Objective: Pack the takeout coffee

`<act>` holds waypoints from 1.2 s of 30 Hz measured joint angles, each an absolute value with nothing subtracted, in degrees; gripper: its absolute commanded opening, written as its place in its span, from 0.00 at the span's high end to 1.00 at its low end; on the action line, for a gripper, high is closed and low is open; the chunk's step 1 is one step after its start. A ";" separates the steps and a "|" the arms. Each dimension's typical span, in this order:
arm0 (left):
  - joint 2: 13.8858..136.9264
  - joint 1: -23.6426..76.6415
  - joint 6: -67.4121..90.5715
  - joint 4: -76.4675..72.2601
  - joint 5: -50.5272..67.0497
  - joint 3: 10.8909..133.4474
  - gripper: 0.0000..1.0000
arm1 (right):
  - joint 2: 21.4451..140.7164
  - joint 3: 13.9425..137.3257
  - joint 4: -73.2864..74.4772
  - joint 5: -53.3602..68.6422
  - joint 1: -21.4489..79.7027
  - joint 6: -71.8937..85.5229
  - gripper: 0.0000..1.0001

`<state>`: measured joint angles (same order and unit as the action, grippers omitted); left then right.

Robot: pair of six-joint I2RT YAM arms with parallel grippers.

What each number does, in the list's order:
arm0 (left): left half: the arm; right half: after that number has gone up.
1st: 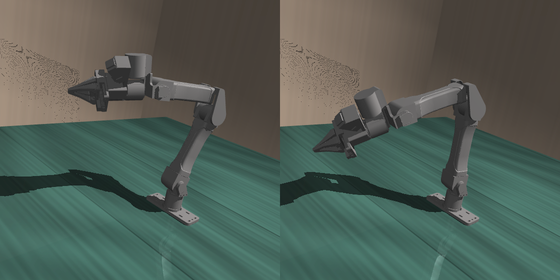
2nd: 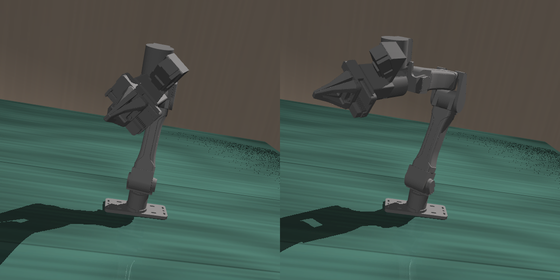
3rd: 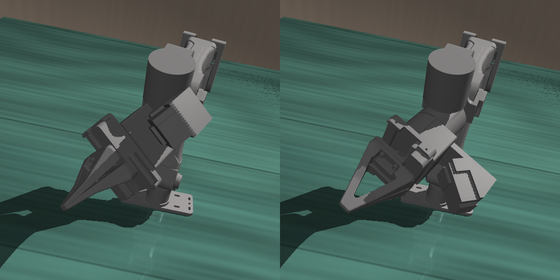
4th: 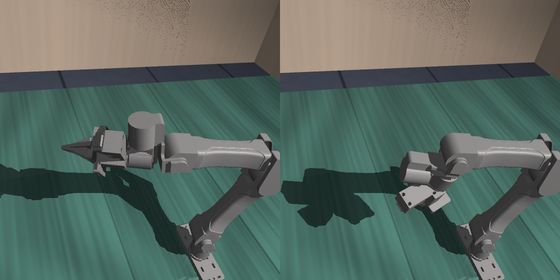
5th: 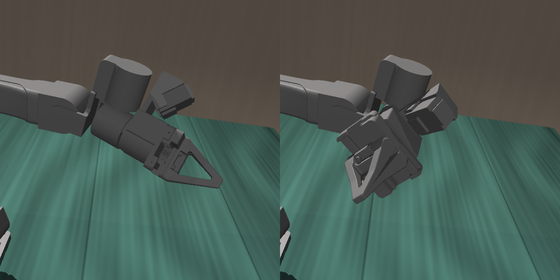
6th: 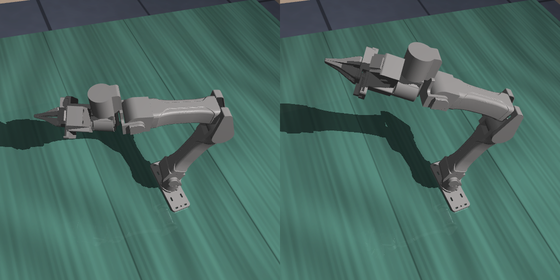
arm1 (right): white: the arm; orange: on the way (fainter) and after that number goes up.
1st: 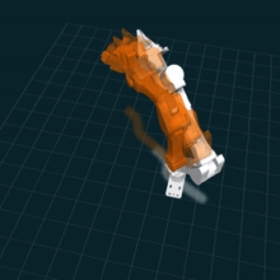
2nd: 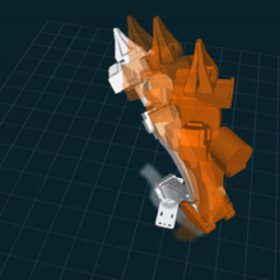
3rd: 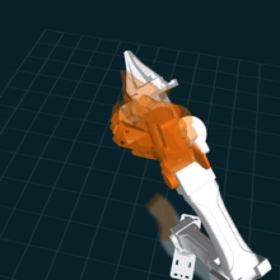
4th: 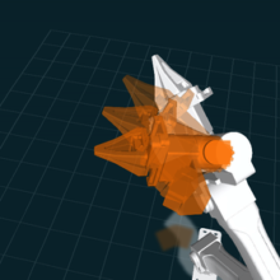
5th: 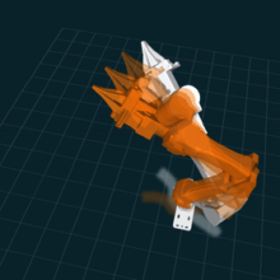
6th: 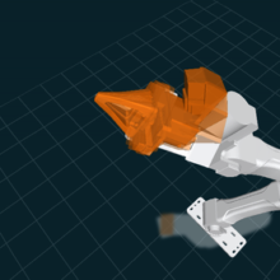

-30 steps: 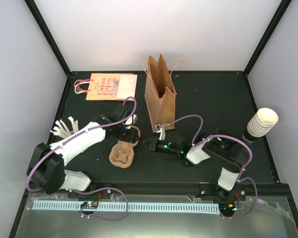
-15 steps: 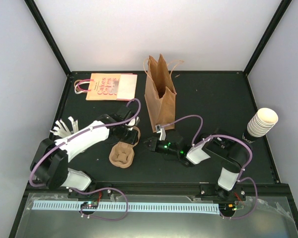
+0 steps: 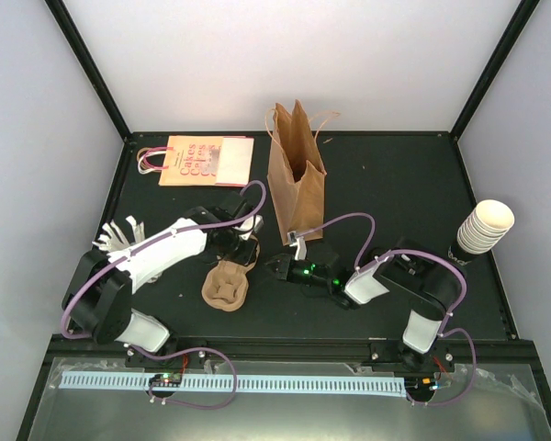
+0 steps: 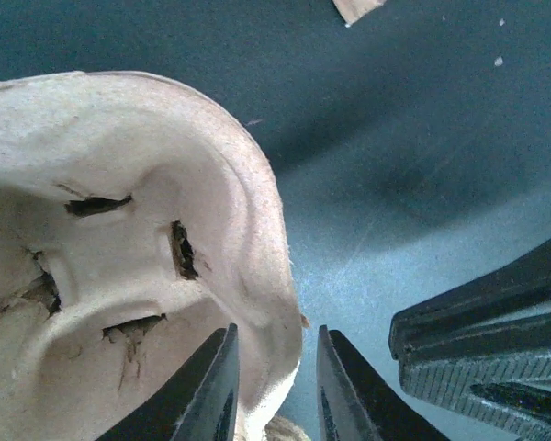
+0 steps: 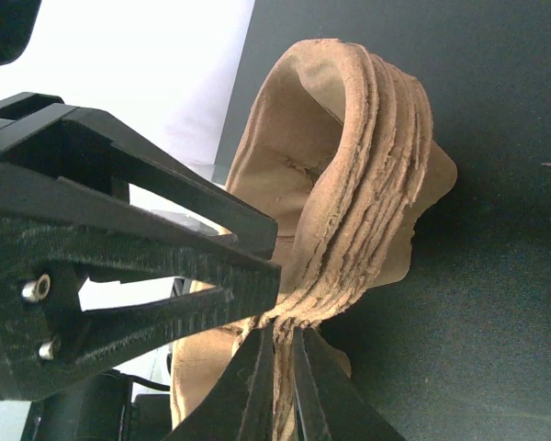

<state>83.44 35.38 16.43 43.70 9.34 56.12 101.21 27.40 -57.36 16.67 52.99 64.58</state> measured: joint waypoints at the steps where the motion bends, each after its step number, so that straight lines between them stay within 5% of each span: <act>1: 83.44 35.40 16.25 43.77 9.80 56.14 0.68 | 101.21 27.40 -57.36 16.67 52.99 64.58 0.89; 14: 84.64 35.40 14.74 45.58 10.90 56.34 0.65 | 101.30 27.55 -57.34 16.67 52.95 64.58 0.89; 24: 84.86 35.40 13.37 47.22 10.85 56.99 0.87 | 101.30 27.55 -57.36 16.67 52.95 64.60 0.89; 36: 83.88 35.73 12.62 48.93 10.81 58.02 0.97 | 101.30 27.55 -57.39 16.67 52.95 64.60 0.89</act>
<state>83.88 35.73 12.62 48.93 10.81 58.02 101.30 27.55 -57.39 16.67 52.95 64.60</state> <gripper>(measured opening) 0.067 0.111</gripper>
